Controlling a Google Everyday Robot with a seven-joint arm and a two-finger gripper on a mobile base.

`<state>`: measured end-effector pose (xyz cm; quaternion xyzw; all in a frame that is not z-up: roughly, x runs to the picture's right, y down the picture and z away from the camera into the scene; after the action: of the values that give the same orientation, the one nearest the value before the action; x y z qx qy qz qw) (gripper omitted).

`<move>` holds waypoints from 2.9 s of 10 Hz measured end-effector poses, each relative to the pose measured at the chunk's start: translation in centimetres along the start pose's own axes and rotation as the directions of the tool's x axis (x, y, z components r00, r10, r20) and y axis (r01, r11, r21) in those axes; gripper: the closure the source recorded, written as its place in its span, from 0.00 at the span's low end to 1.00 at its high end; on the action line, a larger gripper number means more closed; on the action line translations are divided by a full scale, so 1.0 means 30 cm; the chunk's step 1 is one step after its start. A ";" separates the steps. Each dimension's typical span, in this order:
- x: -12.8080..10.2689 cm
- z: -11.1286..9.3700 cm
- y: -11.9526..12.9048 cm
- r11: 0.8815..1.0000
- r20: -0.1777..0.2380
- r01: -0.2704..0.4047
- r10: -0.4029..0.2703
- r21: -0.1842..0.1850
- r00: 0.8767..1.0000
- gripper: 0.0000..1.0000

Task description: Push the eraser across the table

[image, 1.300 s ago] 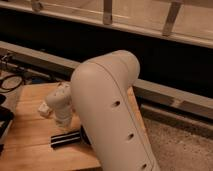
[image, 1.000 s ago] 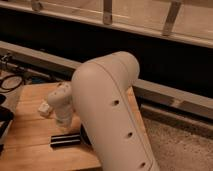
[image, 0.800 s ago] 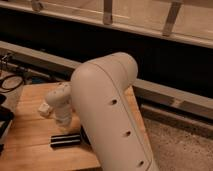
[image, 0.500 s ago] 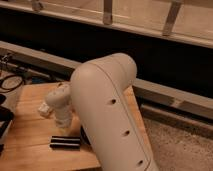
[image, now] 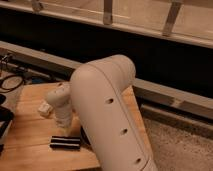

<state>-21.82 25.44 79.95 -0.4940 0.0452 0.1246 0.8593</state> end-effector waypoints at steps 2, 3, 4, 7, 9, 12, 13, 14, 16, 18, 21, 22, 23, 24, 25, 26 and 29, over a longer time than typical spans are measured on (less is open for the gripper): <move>-0.006 0.001 0.000 1.000 0.004 -0.006 0.006 0.002 1.000 1.00; -0.011 0.005 0.003 1.000 0.005 -0.007 0.007 0.000 1.000 1.00; -0.004 0.010 0.007 1.000 -0.002 -0.010 0.010 -0.008 1.000 1.00; 0.009 0.016 0.008 1.000 -0.005 -0.026 0.026 -0.018 1.000 1.00; 0.011 0.021 0.016 0.999 -0.011 -0.034 0.034 -0.029 0.999 1.00; 0.030 0.030 0.022 0.998 -0.014 -0.049 0.049 -0.041 0.999 1.00; 0.039 0.033 0.025 0.997 -0.014 -0.060 0.059 -0.046 0.998 1.00; 0.042 0.036 0.030 0.997 -0.015 -0.065 0.064 -0.049 0.998 1.00; 0.049 0.042 0.041 0.996 -0.018 -0.069 0.068 -0.054 0.998 1.00; 0.066 0.052 0.056 0.995 -0.019 -0.076 0.075 -0.059 0.997 1.00; 0.089 0.061 0.071 0.994 -0.020 -0.088 0.086 -0.063 0.996 1.00; 0.096 0.067 0.082 0.994 -0.024 -0.092 0.090 -0.064 0.996 1.00; 0.107 0.074 0.095 0.993 -0.025 -0.097 0.095 -0.064 0.995 1.00; 0.116 0.080 0.105 0.993 -0.025 -0.103 0.102 -0.065 0.995 1.00; 0.120 0.083 0.113 0.993 -0.030 -0.102 0.100 -0.066 0.995 1.00; 0.122 0.083 0.112 0.993 -0.031 -0.102 0.100 -0.065 0.995 1.00; 0.133 0.090 0.127 0.992 -0.034 -0.109 0.107 -0.066 0.994 1.00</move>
<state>-19.07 30.27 77.34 -0.5213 0.0807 0.1649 0.8334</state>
